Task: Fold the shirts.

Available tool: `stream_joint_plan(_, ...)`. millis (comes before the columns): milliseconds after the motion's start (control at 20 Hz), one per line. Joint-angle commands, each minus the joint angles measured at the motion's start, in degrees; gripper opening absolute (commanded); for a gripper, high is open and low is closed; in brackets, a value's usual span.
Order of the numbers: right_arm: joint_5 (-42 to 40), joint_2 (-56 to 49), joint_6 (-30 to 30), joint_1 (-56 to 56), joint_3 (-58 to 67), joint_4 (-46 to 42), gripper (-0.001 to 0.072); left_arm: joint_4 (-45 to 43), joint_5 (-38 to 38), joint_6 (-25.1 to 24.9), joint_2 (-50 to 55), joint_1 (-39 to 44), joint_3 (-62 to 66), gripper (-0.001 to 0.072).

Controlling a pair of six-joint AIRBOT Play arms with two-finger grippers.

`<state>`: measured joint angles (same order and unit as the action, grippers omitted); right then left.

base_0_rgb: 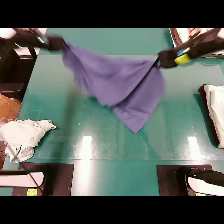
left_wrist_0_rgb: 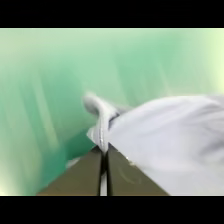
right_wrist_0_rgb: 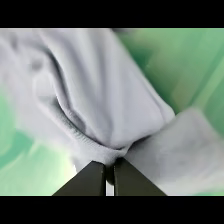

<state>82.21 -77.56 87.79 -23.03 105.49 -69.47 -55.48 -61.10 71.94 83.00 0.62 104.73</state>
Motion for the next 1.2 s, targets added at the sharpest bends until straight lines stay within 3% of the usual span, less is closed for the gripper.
stream_joint_plan(0,2.0,5.6,-0.8,0.4,11.7,-4.1,0.0021,-0.7,-0.4,-0.7,-12.9,-0.6,10.1,0.0027)
stream_joint_plan(300,0.9,20.5,1.0,0.5,11.9,-4.3,0.0021,-1.0,5.0,-1.5,-33.8,-0.6,12.8,0.0026)
stream_joint_plan(550,0.0,24.8,3.3,4.3,12.2,-4.1,0.002,-1.1,7.9,-1.5,-39.7,-0.6,12.9,0.0025)
stream_joint_plan(750,3.4,19.4,5.8,4.7,14.2,-3.5,0.002,-6.2,1.8,1.0,-34.2,-0.6,12.4,0.0026)
stream_joint_plan(1000,8.0,8.3,5.6,4.7,2.6,-0.5,0.0023,-8.8,-10.6,4.8,-21.4,-0.6,2.2,0.0027)
stream_joint_plan(1150,7.5,-0.5,2.3,5.4,-4.1,-0.2,0.0022,-8.7,-12.7,4.7,-11.9,-0.6,-7.5,0.0027)
